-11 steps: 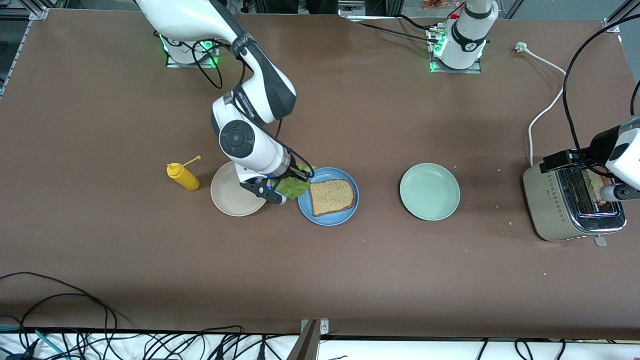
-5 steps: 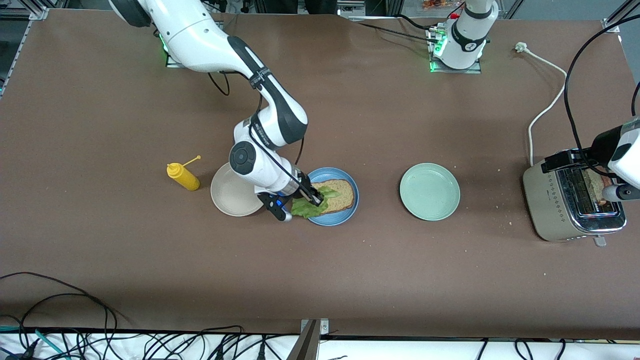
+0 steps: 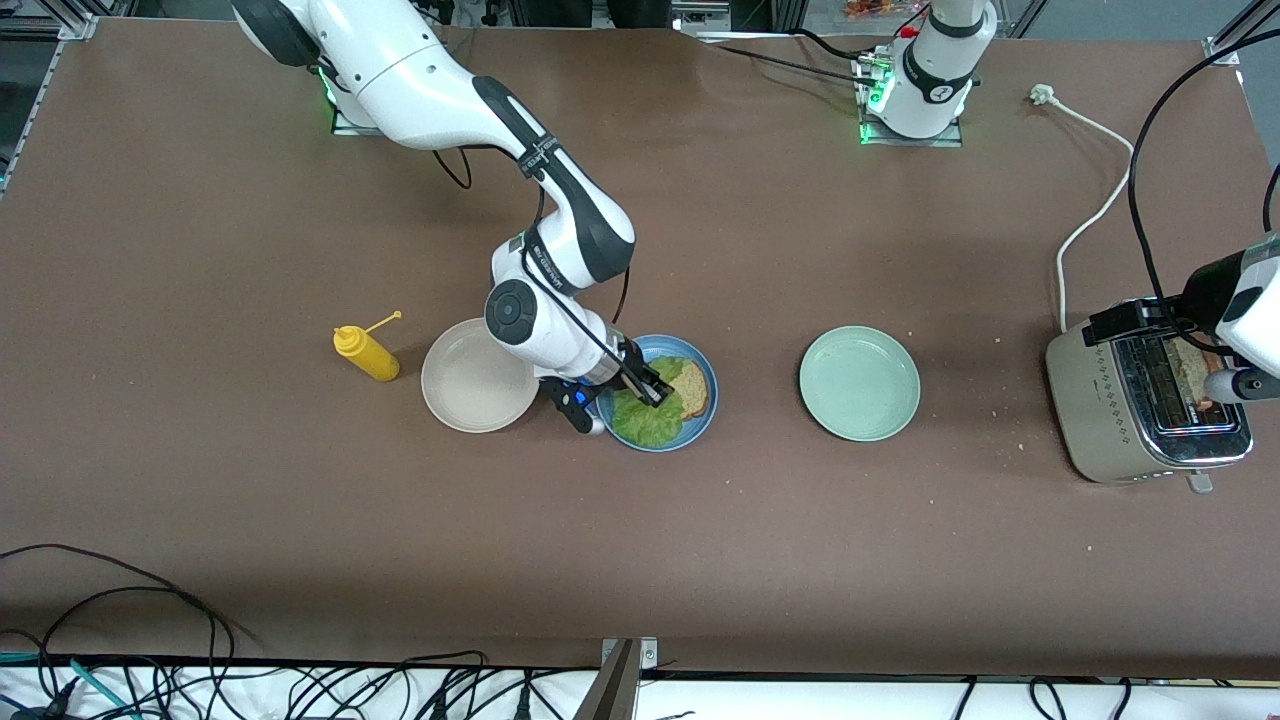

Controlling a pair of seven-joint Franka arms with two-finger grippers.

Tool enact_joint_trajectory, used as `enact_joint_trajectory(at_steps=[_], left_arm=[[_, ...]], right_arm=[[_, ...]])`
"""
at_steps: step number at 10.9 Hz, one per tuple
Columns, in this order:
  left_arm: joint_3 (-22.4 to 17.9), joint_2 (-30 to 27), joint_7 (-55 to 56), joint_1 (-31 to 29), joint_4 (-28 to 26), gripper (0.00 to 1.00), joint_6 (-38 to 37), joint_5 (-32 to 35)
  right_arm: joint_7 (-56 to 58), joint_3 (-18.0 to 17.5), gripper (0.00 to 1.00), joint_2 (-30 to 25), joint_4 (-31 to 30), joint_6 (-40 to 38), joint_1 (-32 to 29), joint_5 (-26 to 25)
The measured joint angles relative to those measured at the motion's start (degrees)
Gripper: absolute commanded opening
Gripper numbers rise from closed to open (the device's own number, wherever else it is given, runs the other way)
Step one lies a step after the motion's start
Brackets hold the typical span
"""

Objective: Make sandwich in blue plate with both arms
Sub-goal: 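Carry the lettuce with the right gripper onto the bread on the blue plate, then release the lettuce and move the right gripper to the mustard bottle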

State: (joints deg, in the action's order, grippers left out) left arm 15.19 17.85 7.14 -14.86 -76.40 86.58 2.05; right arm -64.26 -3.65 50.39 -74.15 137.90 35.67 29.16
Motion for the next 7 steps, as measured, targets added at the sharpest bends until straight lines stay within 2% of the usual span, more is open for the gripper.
enact_joint_trajectory(at_steps=[2,5,7], left_arm=[[0.00,0.00,0.00,0.00,0.00,1.00,0.00,0.00],[0.00,0.00,0.00,0.00,0.00,1.00,-0.01,0.00],[0.00,0.00,0.00,0.00,0.00,1.00,-0.02,0.00]], right_arm=[[0.11,0.39,1.00,-0.81,1.12,-2.05,-0.03,-3.24],[2.92,2.32,1.00,-5.58,2.59,-14.49,-0.71,-14.59],[11.85,4.46,1.00,-9.63,2.62,-23.99,-1.08,-18.24]])
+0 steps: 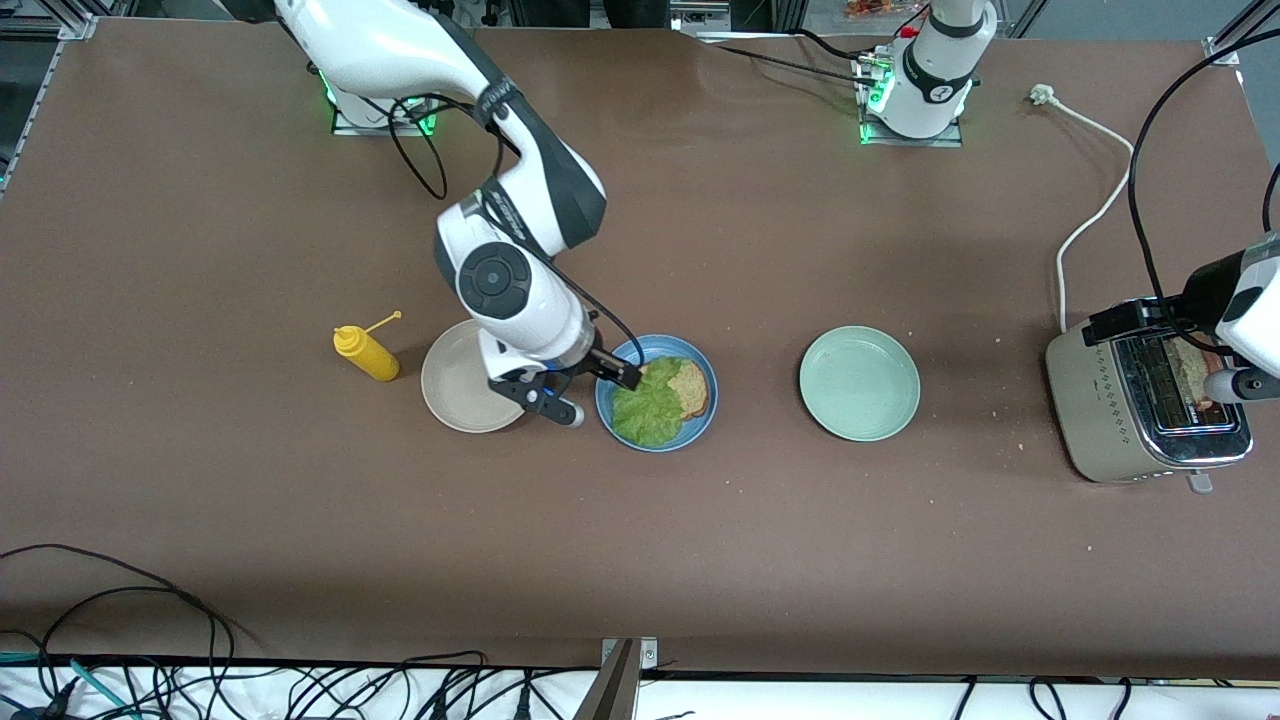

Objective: Make sandwich in blue plate with both arms
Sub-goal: 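Release the lettuce and move the right gripper to the mustard bottle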

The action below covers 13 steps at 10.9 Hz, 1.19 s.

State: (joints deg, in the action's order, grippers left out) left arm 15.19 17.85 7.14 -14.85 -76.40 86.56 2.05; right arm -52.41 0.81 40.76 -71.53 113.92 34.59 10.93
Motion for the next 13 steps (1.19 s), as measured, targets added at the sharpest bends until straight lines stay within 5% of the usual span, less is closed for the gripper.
enact_joint_trajectory(at_steps=[6,13], left_arm=[[0.01,0.00,0.00,0.02,0.00,1.00,-0.02,0.00],[-0.10,0.00,0.00,-0.14,0.00,1.00,-0.03,0.00]], right_arm=[[41.74,17.27,1.00,-9.04,-4.02,-20.99,-0.79,-0.99],[78.95,34.02,1.00,-24.14,-28.47,-15.95,-1.28,-0.91]])
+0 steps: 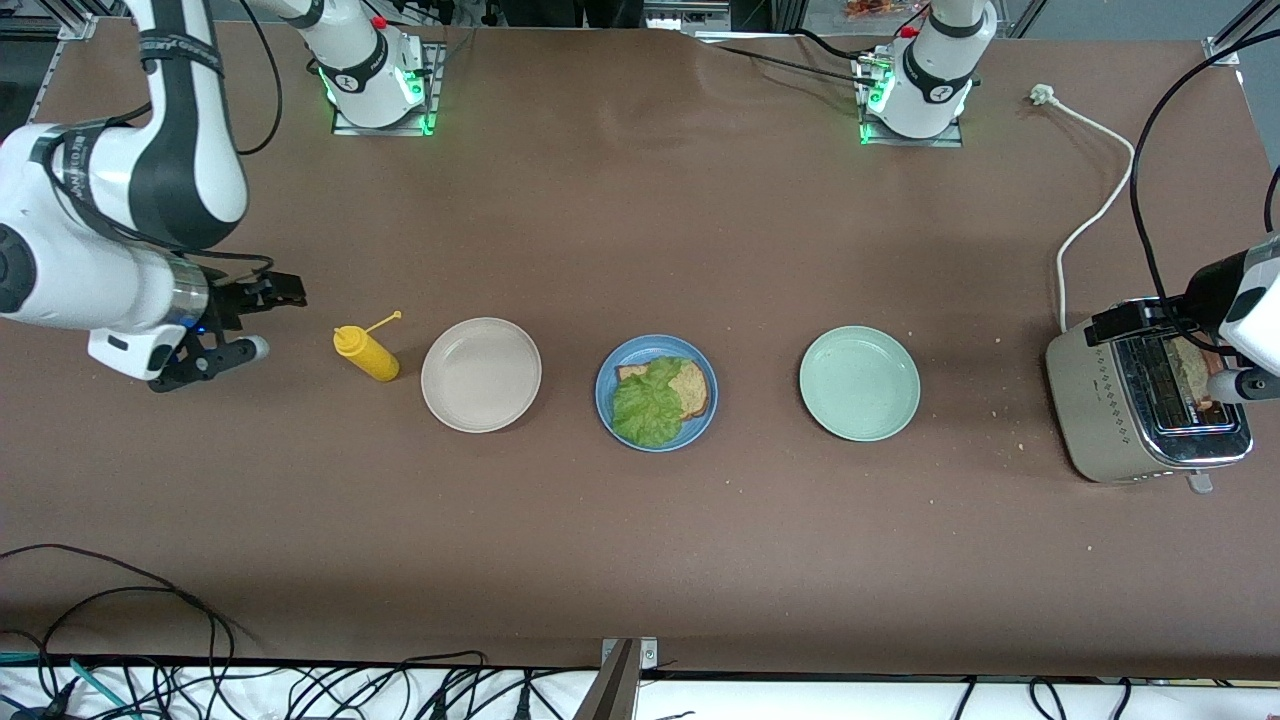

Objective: Make sandwich in blue plate with both arms
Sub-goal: 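Release the lettuce and move the right gripper to the mustard bottle, then grasp the yellow mustard bottle with the right gripper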

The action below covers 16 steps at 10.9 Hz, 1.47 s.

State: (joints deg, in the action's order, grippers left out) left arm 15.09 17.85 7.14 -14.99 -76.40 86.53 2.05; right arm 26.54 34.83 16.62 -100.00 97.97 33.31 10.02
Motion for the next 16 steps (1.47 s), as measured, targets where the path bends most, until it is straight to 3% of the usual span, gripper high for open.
enact_joint_trajectory(at_steps=[2,4,6,10,13,16], left_arm=[[-0.04,0.00,0.00,-0.02,0.00,1.00,0.00,0.00],[-0.06,0.00,0.00,-0.04,0.00,1.00,0.00,0.00],[-0.10,0.00,0.00,-0.04,0.00,1.00,0.00,0.00],[-0.11,0.00,0.00,-0.04,0.00,1.00,-0.01,0.00],[-0.12,0.00,0.00,-0.05,0.00,1.00,-0.01,0.00],[-0.13,0.00,0.00,-0.04,0.00,1.00,-0.02,0.00]], right_arm=[[10.73,2.95,1.00,-2.76,-8.10,6.50,-0.07,1.85],[23.87,5.62,1.00,-3.31,-12.50,8.96,-1.16,8.97],[38.94,6.00,1.00,-1.82,-13.98,9.16,-4.82,17.59],[66.71,5.99,1.00,5.76,-14.53,8.63,-8.55,36.09],[84.51,5.94,1.00,12.69,-14.58,1.57,-10.88,48.80],[99.15,5.87,1.00,18.13,-14.33,-3.05,-12.24,58.38]])
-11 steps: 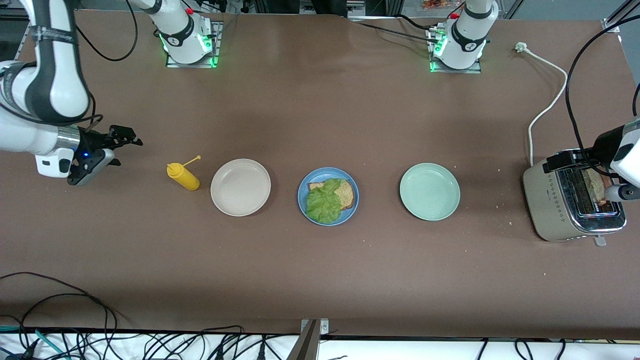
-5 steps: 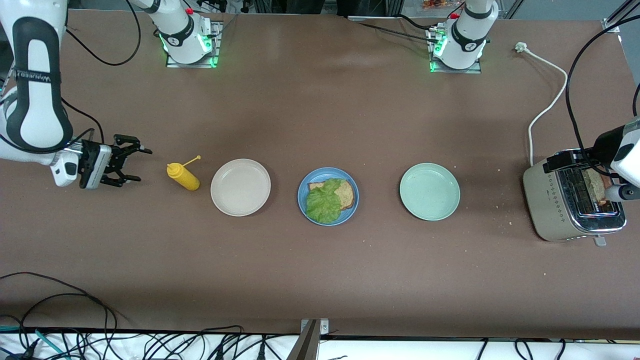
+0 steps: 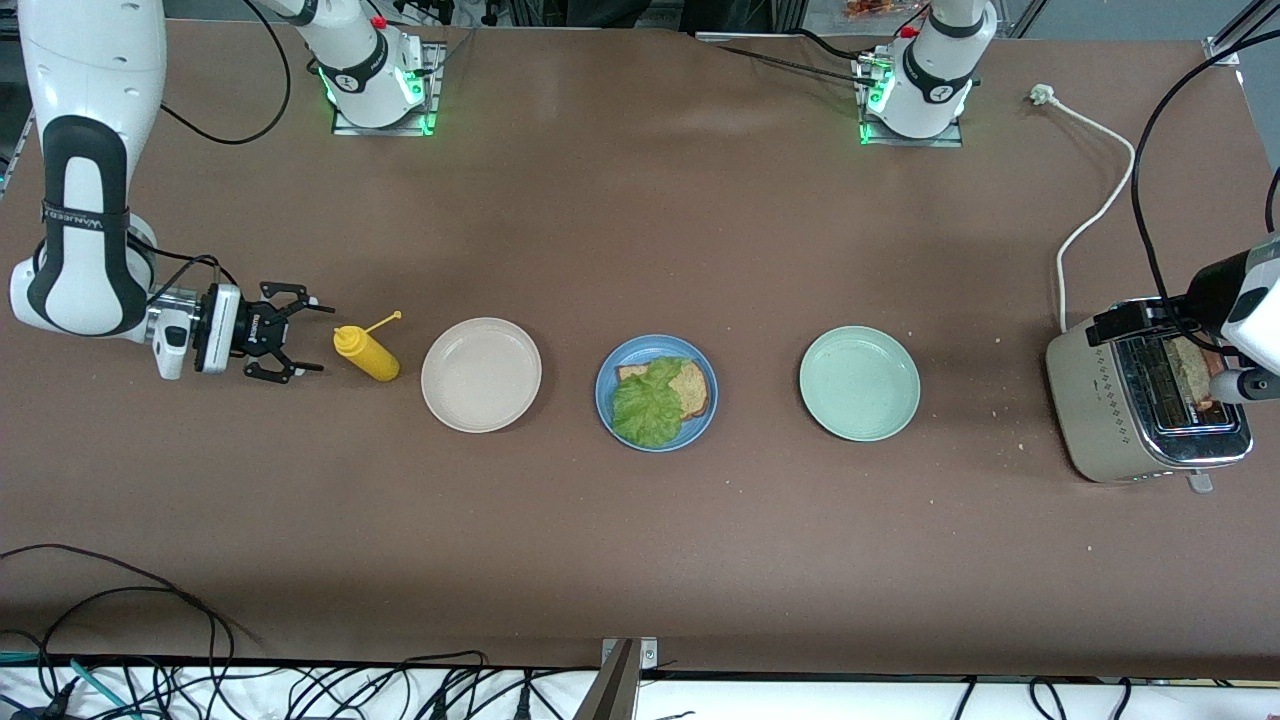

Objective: Make sandwich in blue plate with both arms
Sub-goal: 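Grasp the yellow mustard bottle with the right gripper, then lift the mustard bottle and carry it over the blue plate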

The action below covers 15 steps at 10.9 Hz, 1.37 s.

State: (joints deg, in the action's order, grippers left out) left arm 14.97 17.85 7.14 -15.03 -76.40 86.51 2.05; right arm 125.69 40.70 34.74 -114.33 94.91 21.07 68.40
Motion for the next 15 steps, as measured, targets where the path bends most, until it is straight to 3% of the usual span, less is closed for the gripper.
enact_joint_trajectory(at_steps=[2,4,6,9,10,12,15], left_arm=[[0.00,0.00,0.00,0.00,0.00,1.00,0.00,0.00],[-0.04,0.00,0.00,-0.01,0.00,1.00,0.00,0.00],[-0.03,0.00,0.00,-0.01,0.00,1.00,0.00,0.00],[-0.03,0.00,0.00,-0.01,0.00,1.00,0.00,0.00],[-0.04,0.00,0.00,-0.01,0.00,1.00,0.00,0.00],[-0.04,0.00,0.00,-0.01,0.00,1.00,0.00,0.00],[-0.04,0.00,0.00,-0.01,0.00,1.00,0.00,0.00]], right_arm=[[7.73,-0.44,1.00,2.18,0.17,-3.38,-0.19,6.46],[12.78,-0.70,0.92,5.02,0.19,-7.74,-0.50,10.97],[16.19,-0.76,0.68,7.58,0.52,-10.69,-1.03,13.66],[16.77,-1.30,0.43,8.17,2.84,-11.49,-1.27,14.42],[16.72,-2.08,0.29,8.18,3.50,-11.52,-1.30,14.77],[16.68,-2.95,0.15,8.38,4.19,-11.52,-1.30,15.71],[15.21,-3.00,0.03,8.51,4.28,-11.52,-1.34,15.80]])
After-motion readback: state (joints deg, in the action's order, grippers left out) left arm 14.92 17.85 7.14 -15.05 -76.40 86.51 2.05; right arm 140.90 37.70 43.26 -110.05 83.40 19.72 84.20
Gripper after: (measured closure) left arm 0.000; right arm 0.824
